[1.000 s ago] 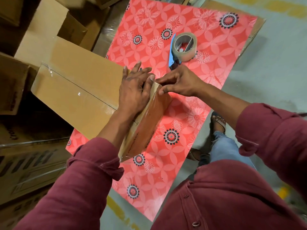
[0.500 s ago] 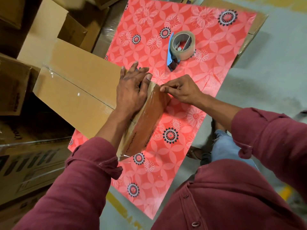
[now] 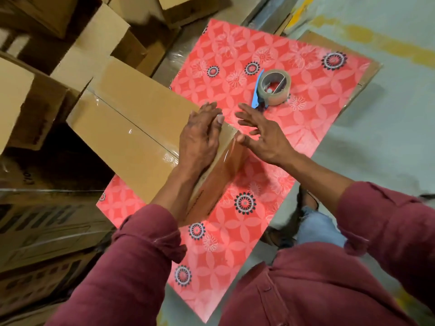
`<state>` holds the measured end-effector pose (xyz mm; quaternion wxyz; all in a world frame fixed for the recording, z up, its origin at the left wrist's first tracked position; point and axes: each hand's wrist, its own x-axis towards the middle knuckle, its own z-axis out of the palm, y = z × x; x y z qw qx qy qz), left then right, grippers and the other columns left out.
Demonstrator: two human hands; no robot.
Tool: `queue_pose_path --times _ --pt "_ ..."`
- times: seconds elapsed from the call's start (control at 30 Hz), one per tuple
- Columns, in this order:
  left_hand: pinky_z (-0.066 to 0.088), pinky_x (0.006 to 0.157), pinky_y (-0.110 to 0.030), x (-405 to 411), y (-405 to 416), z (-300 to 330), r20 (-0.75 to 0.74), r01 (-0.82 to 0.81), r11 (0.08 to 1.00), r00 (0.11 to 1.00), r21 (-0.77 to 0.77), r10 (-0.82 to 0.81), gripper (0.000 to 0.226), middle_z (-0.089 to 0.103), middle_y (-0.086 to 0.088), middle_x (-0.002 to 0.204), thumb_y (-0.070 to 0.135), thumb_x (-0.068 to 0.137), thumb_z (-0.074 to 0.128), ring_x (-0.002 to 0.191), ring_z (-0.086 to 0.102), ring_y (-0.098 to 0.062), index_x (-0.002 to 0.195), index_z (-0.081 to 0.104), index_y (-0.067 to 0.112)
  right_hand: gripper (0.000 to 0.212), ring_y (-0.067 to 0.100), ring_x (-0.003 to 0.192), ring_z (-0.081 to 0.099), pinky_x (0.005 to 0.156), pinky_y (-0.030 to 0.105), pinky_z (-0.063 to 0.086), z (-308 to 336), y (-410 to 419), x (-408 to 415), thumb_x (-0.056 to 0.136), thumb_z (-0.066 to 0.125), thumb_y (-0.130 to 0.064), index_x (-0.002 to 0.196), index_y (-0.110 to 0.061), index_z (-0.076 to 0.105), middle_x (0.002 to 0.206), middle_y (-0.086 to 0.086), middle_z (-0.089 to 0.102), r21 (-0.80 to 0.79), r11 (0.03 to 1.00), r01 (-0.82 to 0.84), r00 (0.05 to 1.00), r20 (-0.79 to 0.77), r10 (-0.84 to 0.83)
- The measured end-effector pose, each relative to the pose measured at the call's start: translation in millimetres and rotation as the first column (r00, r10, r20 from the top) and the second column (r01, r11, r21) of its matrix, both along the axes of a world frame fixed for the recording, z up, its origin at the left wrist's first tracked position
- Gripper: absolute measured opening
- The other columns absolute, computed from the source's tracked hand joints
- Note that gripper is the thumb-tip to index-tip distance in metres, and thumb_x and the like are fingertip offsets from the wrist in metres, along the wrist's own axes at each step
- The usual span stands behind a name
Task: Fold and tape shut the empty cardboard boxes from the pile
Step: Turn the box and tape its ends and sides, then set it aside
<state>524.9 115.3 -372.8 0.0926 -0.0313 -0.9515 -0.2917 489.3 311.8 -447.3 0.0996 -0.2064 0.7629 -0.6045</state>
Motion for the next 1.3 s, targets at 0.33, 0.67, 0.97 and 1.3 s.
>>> queue_pose_path --times 0.33,0.67,0.97,1.3 --pt "0.052 0.108 -0.033 93 -36 23 -0.085 -0.217 0.971 0.97 0.104 0.226 0.022 0.073 -0.001 0.128 0.024 0.104 0.063 0.126 0.065 -0.009 0.116 0.076 0.011 0.114 0.031 0.114 0.069 0.089 0.05 0.058 -26 12 -6 0.071 0.06 -0.09 0.163 -0.036 0.021 0.145 0.001 0.062 0.375 0.912 -0.165 0.936 -0.232 0.265" --pt "0.06 0.096 -0.045 183 -82 17 -0.041 -0.409 0.905 0.908 0.115 0.416 0.032 0.072 0.004 0.128 0.033 0.103 0.061 0.12 0.069 -0.011 0.123 0.076 0.013 0.073 0.031 0.145 0.046 0.112 0.055 0.035 4 -48 29 0.097 0.043 -0.073 0.138 -0.017 0.065 0.15 0.006 0.057 0.305 0.947 0.102 0.555 -0.808 0.201" --pt "0.037 0.122 -0.049 220 -101 10 0.055 -0.143 0.977 0.989 0.157 0.136 0.046 0.055 -0.002 0.153 0.012 0.095 0.062 0.149 0.044 -0.018 0.141 0.064 0.01 0.099 0.035 0.153 0.032 0.116 0.074 0.019 33 -49 44 0.078 0.054 -0.091 0.143 -0.016 0.061 0.155 0.009 0.052 0.457 0.879 0.133 0.496 -0.799 0.34" --pt "0.031 0.126 -0.04 221 -120 17 0.175 0.055 0.998 0.983 -0.04 -0.047 0.08 0.041 -0.005 0.164 0.02 0.077 0.071 0.155 0.032 -0.017 0.153 0.051 0.012 0.073 0.028 0.147 0.043 0.116 0.057 0.035 14 -87 81 0.092 0.054 -0.076 0.138 -0.021 0.064 0.152 0.005 0.055 0.497 0.864 0.077 0.37 -0.819 0.438"
